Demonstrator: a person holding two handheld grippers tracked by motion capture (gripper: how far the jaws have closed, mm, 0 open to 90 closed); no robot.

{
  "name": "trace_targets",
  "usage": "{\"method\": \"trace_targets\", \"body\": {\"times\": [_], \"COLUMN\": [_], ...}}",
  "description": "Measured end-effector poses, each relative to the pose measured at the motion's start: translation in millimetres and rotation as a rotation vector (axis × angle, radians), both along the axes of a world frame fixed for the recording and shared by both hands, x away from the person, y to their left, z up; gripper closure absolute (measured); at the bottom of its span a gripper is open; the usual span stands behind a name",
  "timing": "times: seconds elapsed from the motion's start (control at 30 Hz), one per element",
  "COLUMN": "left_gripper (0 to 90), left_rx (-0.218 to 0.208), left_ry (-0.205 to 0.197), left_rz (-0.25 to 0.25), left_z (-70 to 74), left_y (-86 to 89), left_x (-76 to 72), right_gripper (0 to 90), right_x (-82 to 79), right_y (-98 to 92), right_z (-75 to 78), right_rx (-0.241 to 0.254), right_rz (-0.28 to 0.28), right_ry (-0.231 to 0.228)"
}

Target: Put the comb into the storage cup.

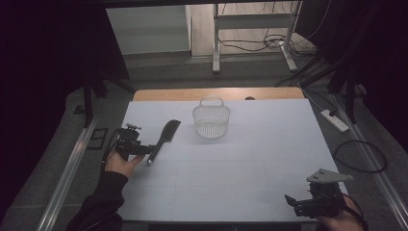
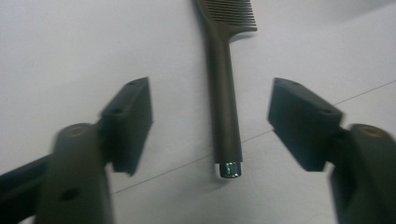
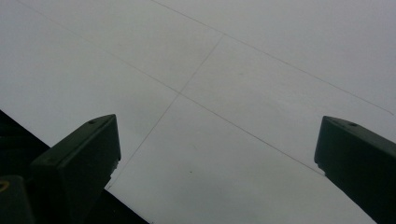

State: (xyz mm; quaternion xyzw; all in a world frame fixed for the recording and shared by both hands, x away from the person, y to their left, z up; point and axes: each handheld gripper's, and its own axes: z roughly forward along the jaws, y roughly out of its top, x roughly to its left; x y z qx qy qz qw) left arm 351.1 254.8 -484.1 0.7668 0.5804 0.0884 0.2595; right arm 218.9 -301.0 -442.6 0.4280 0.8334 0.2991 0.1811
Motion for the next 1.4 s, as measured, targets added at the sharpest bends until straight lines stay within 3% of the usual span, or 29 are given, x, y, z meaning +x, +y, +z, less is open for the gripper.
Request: {"method": "trace_targets", "body": {"times": [0.33, 0.53, 1.03, 1.4], "left_gripper": [7.0, 0.4, 0.0, 0.0], "left_rx": [-0.033, -0.004, 0.041, 0.095], "left_ry": [0.009, 0.013, 0.035, 0.108], "left_rz": [-0.05, -0.092, -0.121, -0.125], "left_z": [5.8, 7.6, 2.9, -18.9], "left_y": [-2.3, -7.0, -21.0, -26.6], "left_x": [-0.2, 1.2, 12.5, 23.2], "right_gripper": [0.7, 0.8, 0.7, 0.7], "right_x": [0.1, 0.3, 0.5, 0.4], "right_y": [-0.1, -0.1, -0.1, -0.1], "right_z": [-0.1, -0.2, -0.4, -0.5], "right_rx": [0.0, -0.001, 0.0, -0.001], "right_rz": [0.002, 0.002, 0.002, 0.005], "right_ry": [0.001, 0.002, 0.006, 0.006]}}
